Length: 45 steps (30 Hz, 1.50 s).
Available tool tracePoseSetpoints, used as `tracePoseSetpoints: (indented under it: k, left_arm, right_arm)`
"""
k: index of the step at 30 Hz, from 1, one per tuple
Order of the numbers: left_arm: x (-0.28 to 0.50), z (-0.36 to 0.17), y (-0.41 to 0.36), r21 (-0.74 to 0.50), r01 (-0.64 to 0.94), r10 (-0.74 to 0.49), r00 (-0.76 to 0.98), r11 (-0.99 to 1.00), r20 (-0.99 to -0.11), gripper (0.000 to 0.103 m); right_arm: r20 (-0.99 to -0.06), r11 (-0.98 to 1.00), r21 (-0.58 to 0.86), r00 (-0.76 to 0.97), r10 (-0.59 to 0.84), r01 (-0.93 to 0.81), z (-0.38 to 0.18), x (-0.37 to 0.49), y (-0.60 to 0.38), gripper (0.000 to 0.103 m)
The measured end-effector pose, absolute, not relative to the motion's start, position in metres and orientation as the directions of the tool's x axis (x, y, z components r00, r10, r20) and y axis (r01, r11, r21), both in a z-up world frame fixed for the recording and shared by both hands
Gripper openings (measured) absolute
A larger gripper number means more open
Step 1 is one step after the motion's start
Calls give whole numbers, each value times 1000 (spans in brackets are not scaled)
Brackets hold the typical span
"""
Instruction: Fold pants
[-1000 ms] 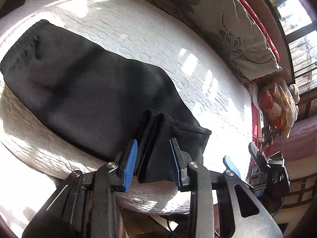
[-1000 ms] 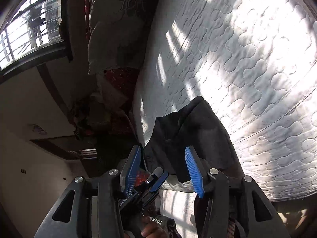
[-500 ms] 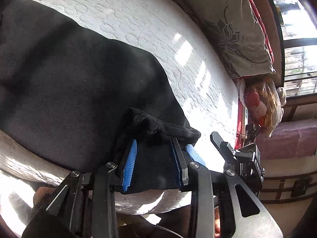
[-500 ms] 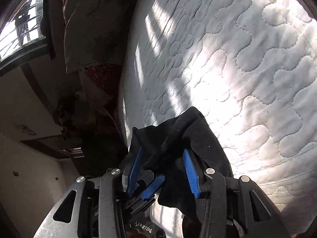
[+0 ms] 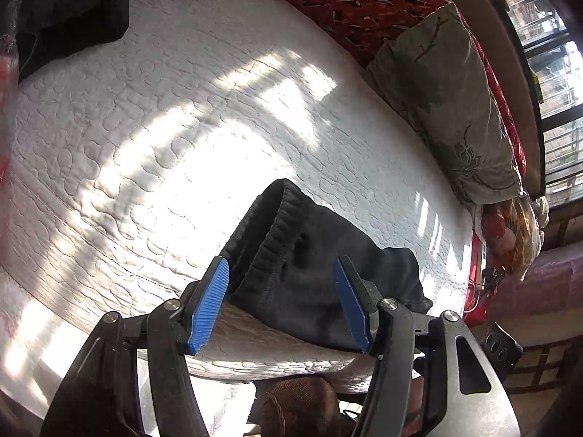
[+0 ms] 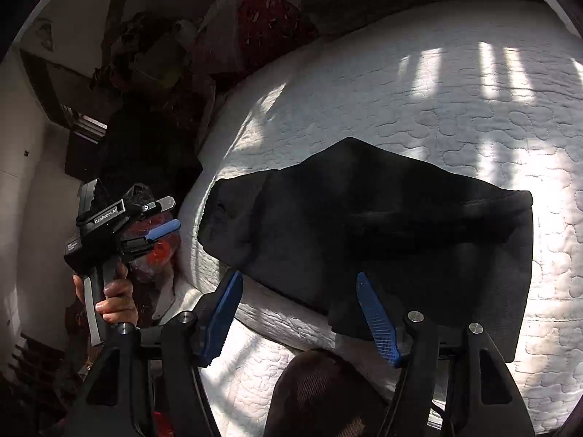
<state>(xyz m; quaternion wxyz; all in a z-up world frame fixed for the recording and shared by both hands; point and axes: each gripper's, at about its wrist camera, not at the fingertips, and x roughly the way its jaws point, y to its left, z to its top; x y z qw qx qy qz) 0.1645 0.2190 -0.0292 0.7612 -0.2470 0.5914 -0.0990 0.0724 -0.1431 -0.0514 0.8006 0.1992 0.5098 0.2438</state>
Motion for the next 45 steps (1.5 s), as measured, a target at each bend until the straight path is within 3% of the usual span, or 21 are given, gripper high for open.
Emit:
tracePoseSetpoints:
  k: [5, 11, 13, 15, 18, 22, 25, 30, 35, 42, 43, 44, 45]
  left_arm:
    - [203, -62, 219, -532, -81, -517, 151, 843, -843, 59]
    - [240, -91, 204, -593, 51, -594, -5, 803, -805, 59]
    - [248, -90, 197, -616, 103, -614, -47, 781, -788, 67]
    - [254, -86, 188, -616, 153, -613, -68, 773, -787, 68]
    - [256, -86, 165, -605, 235, -594, -126, 761, -795, 86]
    - [250, -82, 142, -551, 365, -537, -148, 751, -830, 94]
    - [252, -77, 140, -572, 352, -560, -146, 741, -815, 93]
    - [257, -73, 144, -528, 361, -503, -168, 769, -848, 72]
    - [260, -76, 140, -503, 368, -458, -210, 782, -864, 71]
    - [266, -80, 142, -516, 344, -455, -246, 785, -856, 72]
    - [267, -81, 144, -525, 324, -467, -243, 787, -850, 72]
    - [268, -81, 147, -530, 309, -477, -233, 790, -847, 70]
    - [268, -80, 149, -529, 297, -482, -219, 795, -848, 67]
  right_arm:
    - [-798, 869, 336, 381, 467, -363, -51, 64, -54, 69]
    - [-836, 879, 282, 351, 422, -385, -65, 58, -29, 69]
    - [-842, 887, 255, 364, 399, -384, -69, 58, -26, 69]
    - [-846, 896, 223, 381, 374, -383, -70, 60, -18, 69]
    - [-847, 897, 225, 379, 374, -381, -72, 62, -10, 69]
    - [-850, 890, 229, 363, 380, -395, -74, 61, 2, 69]
    - [-850, 890, 213, 372, 372, -403, -74, 59, 9, 69]
    - [-823, 892, 160, 442, 357, -423, -72, 56, 40, 69]
    - [-790, 879, 52, 519, 326, -473, -78, 56, 95, 70]
    - [-770, 889, -174, 621, 145, -423, -107, 74, 149, 67]
    - [-761, 888, -189, 634, 138, -420, -108, 76, 151, 62]
    - [-750, 884, -208, 648, 130, -419, -109, 77, 152, 46]
    - [-745, 881, -229, 657, 115, -415, -110, 80, 152, 42]
